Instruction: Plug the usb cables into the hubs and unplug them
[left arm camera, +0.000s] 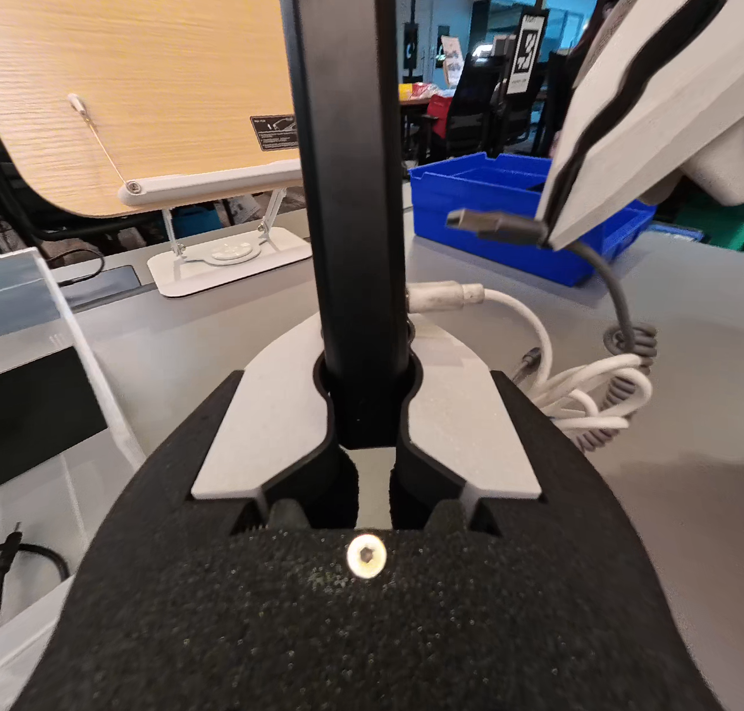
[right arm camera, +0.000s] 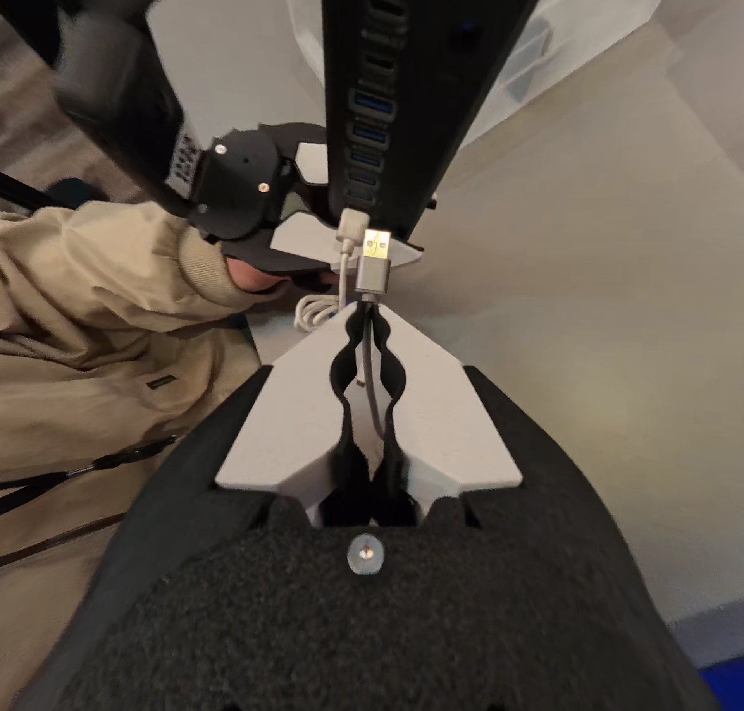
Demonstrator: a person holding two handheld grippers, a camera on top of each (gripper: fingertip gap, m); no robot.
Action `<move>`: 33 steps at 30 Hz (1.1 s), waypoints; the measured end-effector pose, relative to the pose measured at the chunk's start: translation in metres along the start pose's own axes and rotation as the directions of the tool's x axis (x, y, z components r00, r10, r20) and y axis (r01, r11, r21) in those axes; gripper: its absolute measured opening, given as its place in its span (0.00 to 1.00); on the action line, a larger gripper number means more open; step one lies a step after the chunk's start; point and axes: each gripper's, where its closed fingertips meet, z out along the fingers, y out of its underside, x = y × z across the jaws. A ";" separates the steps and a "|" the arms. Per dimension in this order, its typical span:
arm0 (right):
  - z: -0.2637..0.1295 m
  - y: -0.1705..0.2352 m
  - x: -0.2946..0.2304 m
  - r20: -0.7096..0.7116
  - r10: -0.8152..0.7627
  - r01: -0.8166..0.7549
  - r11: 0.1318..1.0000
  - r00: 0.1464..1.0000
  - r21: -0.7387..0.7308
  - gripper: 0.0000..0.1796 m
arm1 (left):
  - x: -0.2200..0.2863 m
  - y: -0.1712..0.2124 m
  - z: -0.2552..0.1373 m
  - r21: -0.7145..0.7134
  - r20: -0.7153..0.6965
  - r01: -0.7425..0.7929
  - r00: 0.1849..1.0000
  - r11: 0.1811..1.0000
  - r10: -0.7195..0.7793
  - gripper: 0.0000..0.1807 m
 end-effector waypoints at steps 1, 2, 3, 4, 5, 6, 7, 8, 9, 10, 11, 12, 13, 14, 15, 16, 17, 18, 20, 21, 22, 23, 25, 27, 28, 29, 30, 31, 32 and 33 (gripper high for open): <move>0.004 0.002 0.000 -0.008 0.000 0.000 1.000 1.000 -0.014 0.02 | 0.000 0.001 0.001 -0.013 0.014 -0.013 1.000 1.000 0.013 0.17; 0.008 0.004 -0.001 0.002 0.008 -0.008 1.000 1.000 -0.021 0.02 | 0.002 0.003 0.002 -0.026 0.022 -0.024 0.999 0.999 0.024 0.17; 0.010 0.003 -0.004 0.016 0.011 -0.011 1.000 1.000 -0.017 0.02 | 0.003 0.005 0.003 -0.039 0.021 -0.029 0.999 0.999 0.030 0.17; 0.012 0.003 -0.005 0.022 0.015 -0.015 1.000 1.000 -0.017 0.02 | 0.005 0.007 0.005 -0.050 0.020 -0.034 0.999 0.998 0.035 0.17; 0.013 0.005 -0.006 0.021 0.014 -0.013 1.000 1.000 -0.025 0.02 | 0.007 0.008 0.006 -0.057 0.020 -0.040 0.999 0.998 0.041 0.17; 0.014 0.005 -0.006 0.013 0.013 -0.012 1.000 1.000 -0.028 0.02 | 0.009 0.009 0.006 -0.062 0.016 -0.046 0.999 0.997 0.047 0.17; 0.015 0.006 -0.005 0.007 0.017 -0.017 0.999 1.000 -0.032 0.02 | 0.011 0.010 0.007 -0.065 0.014 -0.053 0.998 0.997 0.054 0.17; 0.015 0.006 -0.004 0.001 0.016 -0.016 0.999 1.000 -0.035 0.02 | 0.011 0.010 0.007 -0.067 0.015 -0.059 0.998 0.996 0.060 0.17; 0.014 0.006 -0.001 -0.009 0.021 -0.021 0.999 1.000 -0.031 0.02 | 0.011 0.010 0.007 -0.068 0.015 -0.059 0.998 0.996 0.060 0.17; 0.014 0.006 0.001 -0.017 0.032 -0.032 0.999 0.999 -0.028 0.02 | 0.011 0.010 0.008 -0.068 0.014 -0.057 0.998 0.996 0.058 0.17; 0.014 0.006 0.000 -0.003 0.036 -0.036 0.999 0.999 -0.022 0.02 | 0.011 0.011 0.008 -0.070 0.013 -0.059 0.998 0.996 0.060 0.17; 0.014 0.005 -0.001 0.004 0.039 -0.039 0.999 0.999 -0.018 0.02 | 0.011 0.011 0.008 -0.074 0.013 -0.065 0.998 0.995 0.066 0.17; 0.014 0.005 0.000 -0.001 0.038 -0.038 0.999 0.999 -0.021 0.02 | 0.012 0.012 0.008 -0.077 0.013 -0.074 0.997 0.994 0.075 0.17; 0.014 0.006 0.000 -0.004 0.035 -0.036 0.999 0.999 -0.026 0.02 | 0.012 0.012 0.009 -0.081 0.015 -0.084 0.996 0.993 0.085 0.17; 0.014 0.006 0.000 -0.007 0.036 -0.036 0.999 0.999 -0.025 0.02 | 0.012 0.013 0.009 -0.086 0.019 -0.090 0.996 0.992 0.092 0.17; 0.014 0.006 0.001 -0.011 0.043 -0.043 0.999 0.999 -0.021 0.02 | 0.012 0.014 0.009 -0.089 0.020 -0.090 0.996 0.992 0.092 0.17; 0.013 0.005 0.001 -0.006 0.050 -0.050 0.999 0.999 -0.013 0.02 | 0.011 0.014 0.009 -0.090 0.019 -0.085 0.996 0.992 0.087 0.17; 0.013 0.003 0.001 0.000 0.056 -0.056 0.998 0.998 -0.001 0.02 | 0.011 0.014 0.009 -0.090 0.021 -0.078 0.997 0.993 0.080 0.17; 0.012 0.000 0.002 -0.002 0.062 -0.062 0.998 0.998 0.018 0.02 | 0.009 0.014 0.009 -0.094 0.039 -0.071 0.996 0.993 0.075 0.17; 0.012 0.000 0.003 -0.007 0.061 -0.061 0.998 0.998 0.024 0.02 | 0.009 0.015 0.010 -0.095 0.048 -0.061 0.997 0.994 0.066 0.17; 0.013 -0.002 0.004 -0.014 0.062 -0.062 0.997 0.998 0.036 0.02 | 0.008 0.015 0.010 -0.097 0.059 -0.046 0.997 0.994 0.052 0.17; 0.014 -0.002 0.004 -0.017 0.068 -0.067 0.997 0.998 0.046 0.02 | 0.007 0.015 0.010 -0.097 0.072 -0.034 0.997 0.995 0.041 0.17; 0.018 -0.004 0.004 -0.017 0.084 -0.083 0.994 0.996 0.075 0.02 | 0.005 0.015 0.011 -0.087 0.087 -0.001 0.996 0.996 0.009 0.17; 0.019 -0.010 0.005 -0.011 0.105 -0.102 0.985 0.994 0.142 0.02 | 0.004 0.015 0.011 -0.073 0.073 0.059 0.996 0.996 -0.054 0.17; 0.018 -0.013 0.006 -0.013 0.105 -0.101 0.978 0.994 0.181 0.02 | 0.003 0.014 0.011 -0.067 0.074 0.075 0.995 0.995 -0.070 0.17; 0.017 -0.016 0.007 -0.014 0.113 -0.107 0.971 0.994 0.213 0.02 | 0.001 0.013 0.010 -0.063 0.084 0.070 0.994 0.996 -0.064 0.17; 0.016 -0.018 0.007 -0.008 0.121 -0.116 0.963 0.993 0.245 0.01 | -0.001 0.011 0.010 -0.056 0.096 0.053 0.994 0.997 -0.047 0.17; 0.014 -0.020 0.007 -0.005 0.126 -0.120 0.954 0.992 0.274 0.02 | -0.002 0.010 0.009 -0.048 0.097 0.044 0.995 0.998 -0.039 0.17; 0.013 -0.023 0.006 0.001 0.127 -0.121 0.944 0.992 0.307 0.02 | -0.001 0.009 0.009 -0.045 0.090 0.047 0.995 0.998 -0.043 0.17; 0.013 -0.023 0.007 -0.004 0.128 -0.121 0.939 0.992 0.321 0.02 | -0.001 0.010 0.009 -0.050 0.093 0.044 0.995 0.998 -0.039 0.17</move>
